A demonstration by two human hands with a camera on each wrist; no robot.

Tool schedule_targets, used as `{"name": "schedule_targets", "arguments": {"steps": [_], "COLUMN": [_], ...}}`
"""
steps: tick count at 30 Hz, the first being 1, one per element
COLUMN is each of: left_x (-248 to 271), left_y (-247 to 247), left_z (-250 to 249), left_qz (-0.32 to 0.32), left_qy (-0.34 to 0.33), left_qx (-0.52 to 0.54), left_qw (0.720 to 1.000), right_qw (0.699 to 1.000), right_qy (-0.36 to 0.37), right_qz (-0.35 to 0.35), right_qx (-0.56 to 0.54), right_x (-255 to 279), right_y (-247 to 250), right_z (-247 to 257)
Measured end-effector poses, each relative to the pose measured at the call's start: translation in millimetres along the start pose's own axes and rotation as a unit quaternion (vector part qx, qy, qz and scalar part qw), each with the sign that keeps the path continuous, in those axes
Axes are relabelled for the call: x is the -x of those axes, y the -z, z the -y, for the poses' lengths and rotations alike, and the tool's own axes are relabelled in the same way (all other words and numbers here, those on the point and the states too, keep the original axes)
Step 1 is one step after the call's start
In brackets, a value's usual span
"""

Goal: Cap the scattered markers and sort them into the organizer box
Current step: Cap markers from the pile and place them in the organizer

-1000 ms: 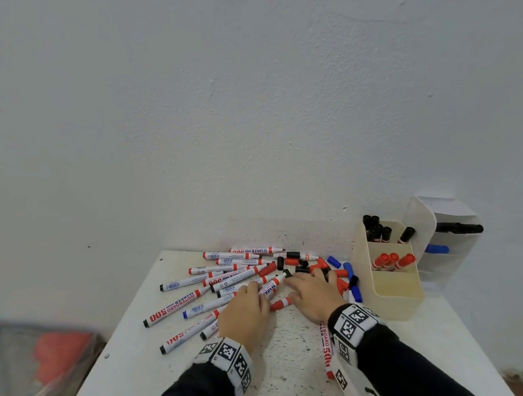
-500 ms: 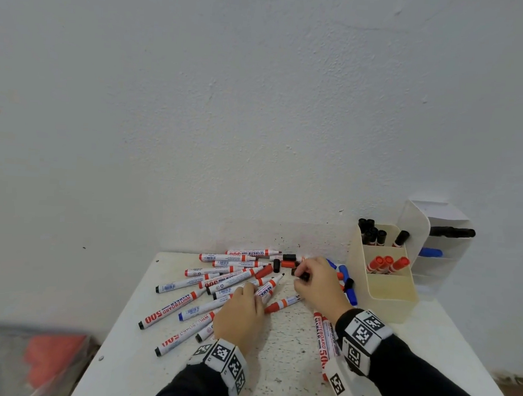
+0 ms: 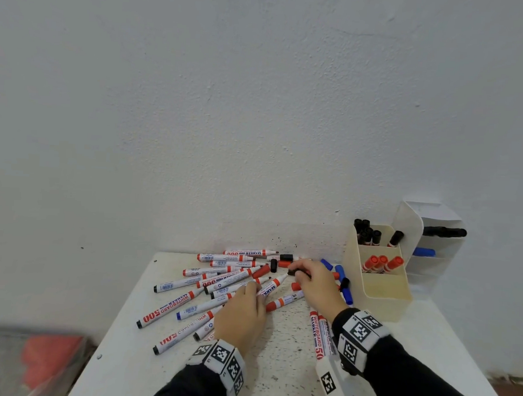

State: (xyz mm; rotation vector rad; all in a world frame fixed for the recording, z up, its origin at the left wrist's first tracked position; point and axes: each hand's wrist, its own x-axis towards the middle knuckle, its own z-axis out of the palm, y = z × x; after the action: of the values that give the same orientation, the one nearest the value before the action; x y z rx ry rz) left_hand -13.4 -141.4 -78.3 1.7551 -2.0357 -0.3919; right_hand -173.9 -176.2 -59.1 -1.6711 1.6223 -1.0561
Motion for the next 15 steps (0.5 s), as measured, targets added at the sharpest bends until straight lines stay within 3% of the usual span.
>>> {"name": "schedule_targets", "arguments": {"steps": [12, 15], "left_x": [4.5, 4.8], "left_y": [6.5, 8.0], "left_z": [-2.0, -5.4], "left_qz": [0.008, 0.006], "left_qy": [-0.042, -0.058], "left_qx": [0.001, 0.02], "left_qw": [0.999, 0.998], "right_qw": [0.994, 0.987], "right_qy": [-0.033, -0.06], "right_qz": [0.097, 0.119], "right_qx": [-0.031, -0.087], "right_x": [4.9, 8.1], "right_y": [10.6, 12.9], "right_z": [-0.3, 4.2]}}
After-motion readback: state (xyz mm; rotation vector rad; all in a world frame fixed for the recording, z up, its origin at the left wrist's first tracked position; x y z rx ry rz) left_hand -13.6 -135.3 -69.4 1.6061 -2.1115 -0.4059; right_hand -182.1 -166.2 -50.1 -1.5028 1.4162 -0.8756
